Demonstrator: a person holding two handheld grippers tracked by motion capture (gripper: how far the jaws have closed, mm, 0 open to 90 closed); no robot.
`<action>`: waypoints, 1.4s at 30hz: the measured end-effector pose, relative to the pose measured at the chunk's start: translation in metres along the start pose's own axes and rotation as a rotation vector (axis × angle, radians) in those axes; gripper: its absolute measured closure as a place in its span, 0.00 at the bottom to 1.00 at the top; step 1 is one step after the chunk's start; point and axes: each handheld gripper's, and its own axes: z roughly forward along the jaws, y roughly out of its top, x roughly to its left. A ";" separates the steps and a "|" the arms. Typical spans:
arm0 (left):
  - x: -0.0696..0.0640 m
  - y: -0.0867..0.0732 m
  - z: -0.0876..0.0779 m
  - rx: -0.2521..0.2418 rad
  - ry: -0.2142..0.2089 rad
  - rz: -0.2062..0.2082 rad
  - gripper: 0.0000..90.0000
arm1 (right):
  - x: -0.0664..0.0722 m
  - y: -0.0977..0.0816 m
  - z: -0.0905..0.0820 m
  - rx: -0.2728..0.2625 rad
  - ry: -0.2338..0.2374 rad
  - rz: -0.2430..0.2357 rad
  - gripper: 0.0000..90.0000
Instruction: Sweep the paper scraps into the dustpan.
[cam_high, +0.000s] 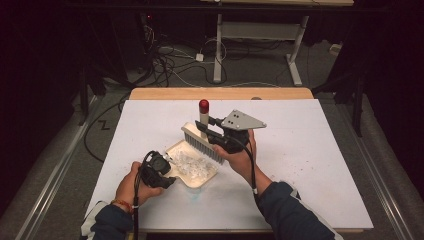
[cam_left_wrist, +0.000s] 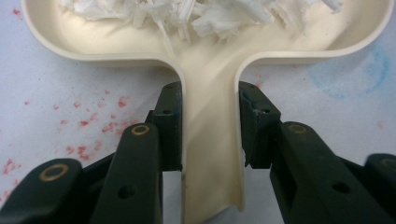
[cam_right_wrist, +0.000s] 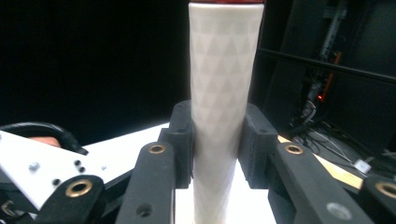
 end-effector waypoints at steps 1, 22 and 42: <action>0.000 0.000 0.000 0.003 -0.002 0.004 0.70 | -0.001 -0.001 -0.002 0.010 -0.005 -0.001 0.78; -0.003 -0.003 0.003 0.001 0.014 0.001 0.70 | 0.006 -0.029 -0.059 0.158 -0.005 0.030 0.78; -0.002 -0.009 0.000 -0.001 0.005 -0.005 0.70 | 0.012 -0.009 -0.052 0.085 -0.010 -0.020 0.78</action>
